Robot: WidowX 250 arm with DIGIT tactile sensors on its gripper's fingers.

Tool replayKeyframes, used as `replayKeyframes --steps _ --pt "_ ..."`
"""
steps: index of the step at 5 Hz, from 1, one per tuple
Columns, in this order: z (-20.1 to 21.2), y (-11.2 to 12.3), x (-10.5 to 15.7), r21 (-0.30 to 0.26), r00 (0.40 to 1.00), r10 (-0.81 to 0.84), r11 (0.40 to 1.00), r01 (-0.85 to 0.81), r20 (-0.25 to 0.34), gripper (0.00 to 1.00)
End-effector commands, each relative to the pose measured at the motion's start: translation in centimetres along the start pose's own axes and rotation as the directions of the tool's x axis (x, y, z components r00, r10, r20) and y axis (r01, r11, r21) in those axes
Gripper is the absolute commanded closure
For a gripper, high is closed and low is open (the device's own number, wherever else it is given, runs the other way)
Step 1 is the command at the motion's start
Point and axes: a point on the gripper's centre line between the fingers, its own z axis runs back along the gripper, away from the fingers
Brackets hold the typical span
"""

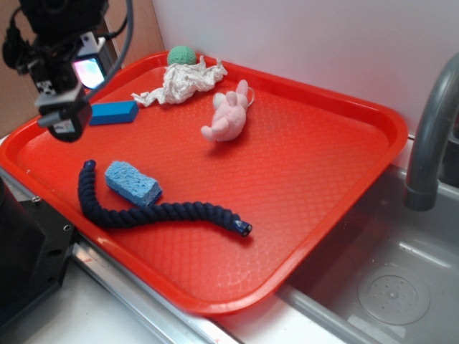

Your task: Grab the blue sponge.

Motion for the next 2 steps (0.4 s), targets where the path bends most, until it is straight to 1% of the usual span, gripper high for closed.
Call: replayKeyframes --steps 1,2 --pt "-4.7 1.4 -1.1 0.028 0.998 -0.060 0.998 0.060 -0.009 0.00" --pt "-7.2 1.4 -1.3 0.017 0.995 -0.092 0.996 0.093 -0.047 0.00"
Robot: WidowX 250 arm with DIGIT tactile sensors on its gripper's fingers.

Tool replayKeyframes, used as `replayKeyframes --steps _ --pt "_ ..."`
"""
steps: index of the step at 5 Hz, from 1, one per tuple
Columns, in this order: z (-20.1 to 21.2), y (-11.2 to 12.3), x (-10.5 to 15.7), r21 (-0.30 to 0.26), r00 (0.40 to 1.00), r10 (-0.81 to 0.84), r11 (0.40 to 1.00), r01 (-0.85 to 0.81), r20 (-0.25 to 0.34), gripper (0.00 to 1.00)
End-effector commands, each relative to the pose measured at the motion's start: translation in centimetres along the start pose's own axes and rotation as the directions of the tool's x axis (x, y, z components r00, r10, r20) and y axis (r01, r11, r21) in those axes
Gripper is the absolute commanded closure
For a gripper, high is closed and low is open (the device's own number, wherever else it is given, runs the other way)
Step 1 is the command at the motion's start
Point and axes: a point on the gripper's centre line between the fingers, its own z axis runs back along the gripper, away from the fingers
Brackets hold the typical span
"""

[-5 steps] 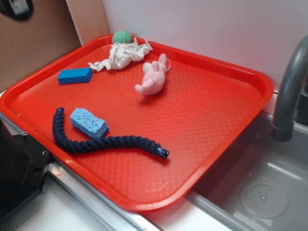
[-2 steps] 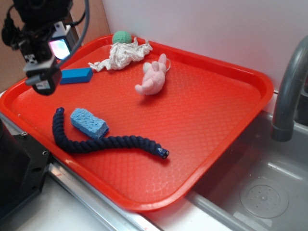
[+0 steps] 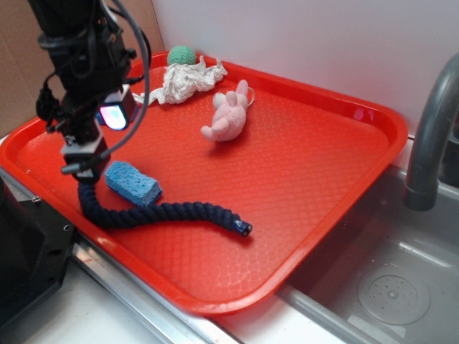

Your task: Grab the blue sponge.

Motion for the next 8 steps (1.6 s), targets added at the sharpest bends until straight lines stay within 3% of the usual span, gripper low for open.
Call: replayKeyframes --steps 1,2,3,5,6,7,8 --pt "-3.5 0.0 -0.5 -0.004 0.998 -0.062 0.998 0.062 -0.030 0.00" --pt "-5.1 -0.2 0.1 -0.008 0.996 -0.052 0.999 0.052 -0.071 0.24" --pt "-5.1 0.0 0.3 -0.008 0.997 -0.027 1.000 0.026 -0.068 1.00" --pt "-2.5 1.1 0.1 0.005 0.984 0.146 0.989 -0.147 -0.097 1.00" --pt "2.6 3.4 -1.4 0.063 0.917 0.387 0.922 -0.383 -0.092 1.00" --pt "6.9 5.2 -3.0 0.071 0.796 0.604 0.796 -0.601 -0.037 1.00" --pt "10.5 5.8 -3.7 0.077 0.623 0.782 0.621 -0.780 0.007 1.00"
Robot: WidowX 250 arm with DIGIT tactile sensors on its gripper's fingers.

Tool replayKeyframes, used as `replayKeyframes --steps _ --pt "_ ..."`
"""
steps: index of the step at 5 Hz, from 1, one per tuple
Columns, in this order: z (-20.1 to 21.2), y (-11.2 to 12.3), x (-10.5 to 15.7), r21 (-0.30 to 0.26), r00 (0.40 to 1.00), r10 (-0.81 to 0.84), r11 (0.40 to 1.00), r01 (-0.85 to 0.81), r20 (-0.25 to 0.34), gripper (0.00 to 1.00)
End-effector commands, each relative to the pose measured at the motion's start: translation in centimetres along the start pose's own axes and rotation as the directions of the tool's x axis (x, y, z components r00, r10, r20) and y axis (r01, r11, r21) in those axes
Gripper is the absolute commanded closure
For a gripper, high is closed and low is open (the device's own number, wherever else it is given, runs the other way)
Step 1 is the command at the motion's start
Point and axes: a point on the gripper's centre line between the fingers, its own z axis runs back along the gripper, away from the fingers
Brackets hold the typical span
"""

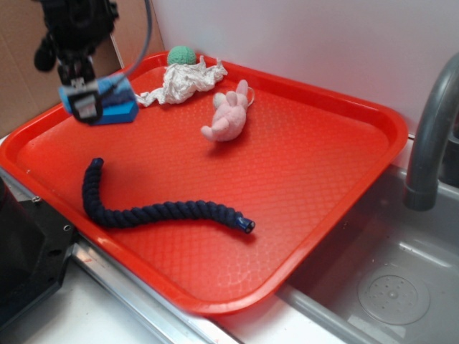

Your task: Grab the blue sponge.

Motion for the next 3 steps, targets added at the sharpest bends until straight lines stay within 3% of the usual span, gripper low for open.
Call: replayKeyframes --steps 1,2,3 --pt "6.3 1.4 -0.6 -0.035 0.862 0.504 0.864 -0.503 0.050 1.00" --pt "6.7 0.8 -0.3 -0.080 0.809 0.587 0.808 -0.583 0.034 1.00" --pt "7.2 0.2 0.0 -0.103 0.802 0.593 0.804 -0.586 0.068 1.00"
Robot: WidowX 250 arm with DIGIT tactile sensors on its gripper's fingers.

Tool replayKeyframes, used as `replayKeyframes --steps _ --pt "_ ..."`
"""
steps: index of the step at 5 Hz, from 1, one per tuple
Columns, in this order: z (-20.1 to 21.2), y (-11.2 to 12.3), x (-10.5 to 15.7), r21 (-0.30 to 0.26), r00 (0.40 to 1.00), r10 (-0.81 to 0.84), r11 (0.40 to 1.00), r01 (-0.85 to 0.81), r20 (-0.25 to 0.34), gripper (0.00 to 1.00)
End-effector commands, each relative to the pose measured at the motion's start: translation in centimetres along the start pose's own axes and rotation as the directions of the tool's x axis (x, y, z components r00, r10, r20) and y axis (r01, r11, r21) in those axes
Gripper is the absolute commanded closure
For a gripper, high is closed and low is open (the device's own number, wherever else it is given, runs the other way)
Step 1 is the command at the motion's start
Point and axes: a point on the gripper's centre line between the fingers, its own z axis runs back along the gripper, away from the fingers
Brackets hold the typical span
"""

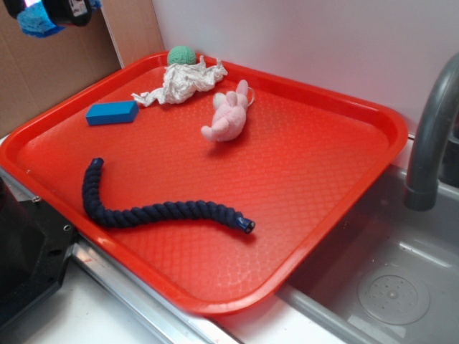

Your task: Grab the blue sponge.

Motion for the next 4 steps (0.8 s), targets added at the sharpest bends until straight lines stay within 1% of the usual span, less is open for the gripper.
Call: replayKeyframes --steps 1,2,3,4 --pt "2.64 -1.45 -0.56 -0.010 0.992 0.024 1.000 -0.023 0.121 1.00" --pt "2.50 -1.68 -0.34 0.010 0.993 0.029 0.999 -0.030 0.116 1.00" --pt "2.40 -1.54 -0.18 0.010 0.992 0.039 0.999 -0.041 0.117 1.00" --pt "2.08 -1.80 -0.39 0.024 0.993 0.028 0.999 -0.031 0.113 1.00"
